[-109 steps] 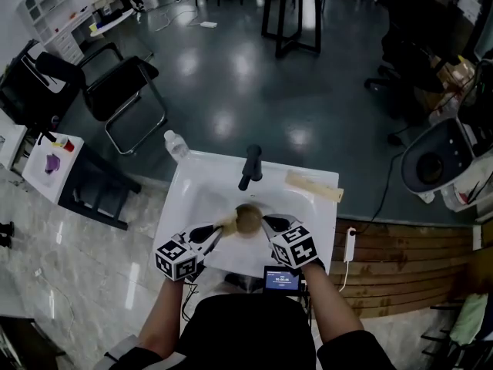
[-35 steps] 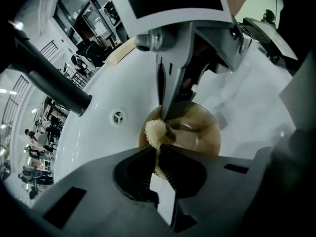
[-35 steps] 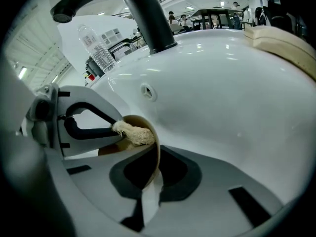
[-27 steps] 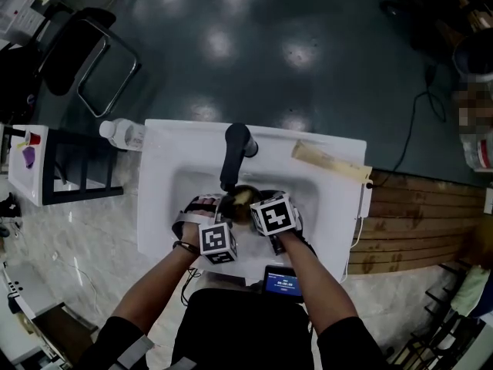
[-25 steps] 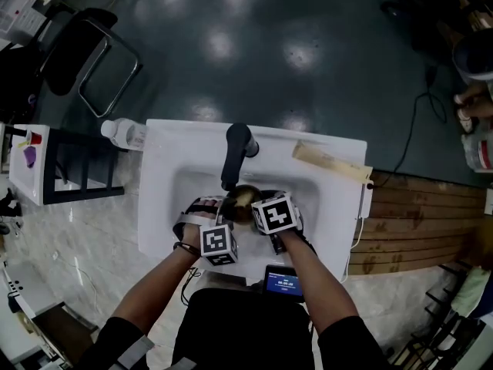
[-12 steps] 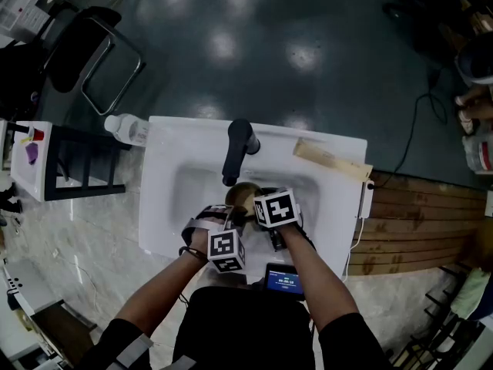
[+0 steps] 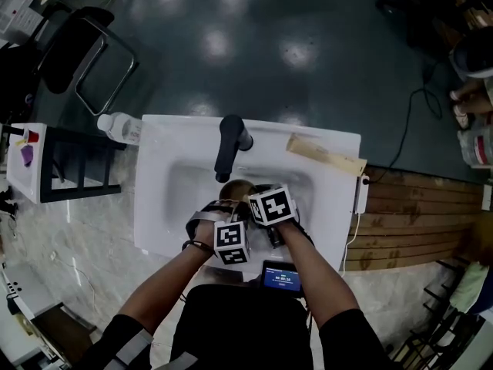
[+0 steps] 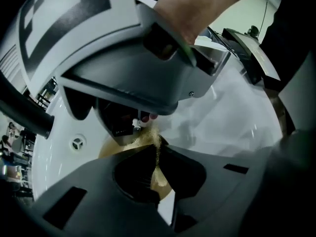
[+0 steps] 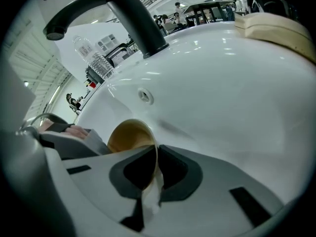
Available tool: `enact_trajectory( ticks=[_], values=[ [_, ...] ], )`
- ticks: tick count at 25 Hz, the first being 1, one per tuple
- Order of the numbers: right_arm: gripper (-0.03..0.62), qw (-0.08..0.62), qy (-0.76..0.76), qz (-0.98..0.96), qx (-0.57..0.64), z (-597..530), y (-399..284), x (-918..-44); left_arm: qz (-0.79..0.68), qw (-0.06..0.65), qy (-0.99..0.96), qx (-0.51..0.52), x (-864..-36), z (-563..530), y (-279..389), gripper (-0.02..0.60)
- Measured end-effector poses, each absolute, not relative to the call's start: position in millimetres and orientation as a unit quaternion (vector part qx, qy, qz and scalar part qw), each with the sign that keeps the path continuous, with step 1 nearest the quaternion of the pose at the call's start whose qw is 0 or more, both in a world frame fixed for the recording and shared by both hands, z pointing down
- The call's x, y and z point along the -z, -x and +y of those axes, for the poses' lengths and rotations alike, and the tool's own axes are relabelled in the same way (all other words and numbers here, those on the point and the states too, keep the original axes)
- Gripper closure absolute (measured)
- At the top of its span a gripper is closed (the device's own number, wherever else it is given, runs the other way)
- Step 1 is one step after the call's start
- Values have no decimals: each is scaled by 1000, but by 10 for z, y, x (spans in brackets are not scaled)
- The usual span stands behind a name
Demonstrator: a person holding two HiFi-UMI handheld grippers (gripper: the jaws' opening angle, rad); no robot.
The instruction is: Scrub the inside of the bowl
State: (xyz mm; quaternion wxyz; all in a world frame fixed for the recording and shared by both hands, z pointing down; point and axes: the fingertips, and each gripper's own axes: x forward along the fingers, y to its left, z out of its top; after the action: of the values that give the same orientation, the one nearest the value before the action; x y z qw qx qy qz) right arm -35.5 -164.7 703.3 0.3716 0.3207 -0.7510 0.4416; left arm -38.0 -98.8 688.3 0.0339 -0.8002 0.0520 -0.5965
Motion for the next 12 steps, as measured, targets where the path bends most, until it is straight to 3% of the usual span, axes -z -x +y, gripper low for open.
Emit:
enact_trajectory(
  ticks=[12],
  values=[
    [576,382,-314,-766,-411,-1665,363,-7015,96,20,794,600,-6917,-1289,503,563]
  ],
)
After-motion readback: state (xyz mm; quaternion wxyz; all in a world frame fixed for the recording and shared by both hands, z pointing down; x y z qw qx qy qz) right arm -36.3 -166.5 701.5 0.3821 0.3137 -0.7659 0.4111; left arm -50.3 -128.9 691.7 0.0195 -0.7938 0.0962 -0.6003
